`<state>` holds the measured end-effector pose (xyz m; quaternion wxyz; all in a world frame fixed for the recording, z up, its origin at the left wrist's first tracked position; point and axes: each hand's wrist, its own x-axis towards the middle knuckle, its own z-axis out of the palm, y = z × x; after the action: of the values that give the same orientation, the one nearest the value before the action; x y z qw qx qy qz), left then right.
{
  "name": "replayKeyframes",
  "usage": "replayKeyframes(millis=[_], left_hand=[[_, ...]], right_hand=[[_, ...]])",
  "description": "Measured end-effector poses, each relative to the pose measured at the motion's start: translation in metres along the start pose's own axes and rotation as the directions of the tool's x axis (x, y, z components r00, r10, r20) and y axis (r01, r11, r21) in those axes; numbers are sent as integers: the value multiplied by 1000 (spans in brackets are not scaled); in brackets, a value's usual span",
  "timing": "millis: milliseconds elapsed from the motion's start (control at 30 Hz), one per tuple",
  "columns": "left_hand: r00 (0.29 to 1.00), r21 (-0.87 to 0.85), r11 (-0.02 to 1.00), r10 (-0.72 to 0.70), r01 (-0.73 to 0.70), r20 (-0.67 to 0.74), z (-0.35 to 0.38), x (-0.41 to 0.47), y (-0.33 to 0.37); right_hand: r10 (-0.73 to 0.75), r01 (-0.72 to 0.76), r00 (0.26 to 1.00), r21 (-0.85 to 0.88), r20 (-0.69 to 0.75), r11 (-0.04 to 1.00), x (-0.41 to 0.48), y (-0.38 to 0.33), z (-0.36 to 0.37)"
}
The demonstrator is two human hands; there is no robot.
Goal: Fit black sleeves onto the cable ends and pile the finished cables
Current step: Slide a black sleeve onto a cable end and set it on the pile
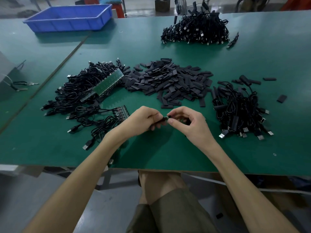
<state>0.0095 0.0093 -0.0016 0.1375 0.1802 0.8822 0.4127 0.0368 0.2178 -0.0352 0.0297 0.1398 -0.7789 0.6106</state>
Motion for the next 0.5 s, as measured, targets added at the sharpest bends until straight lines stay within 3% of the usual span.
replayKeyframes(millis=[133,500], left_hand=[[991,-161,985,-34,54,126,-8,-4,-6],[977,-213,976,7,39,213,-11,-4,-9]], right_hand=[[-30,29,1000,-44,-10,999,1,-1,0],[-24,21,999,-78,-42,997,0,1,2]])
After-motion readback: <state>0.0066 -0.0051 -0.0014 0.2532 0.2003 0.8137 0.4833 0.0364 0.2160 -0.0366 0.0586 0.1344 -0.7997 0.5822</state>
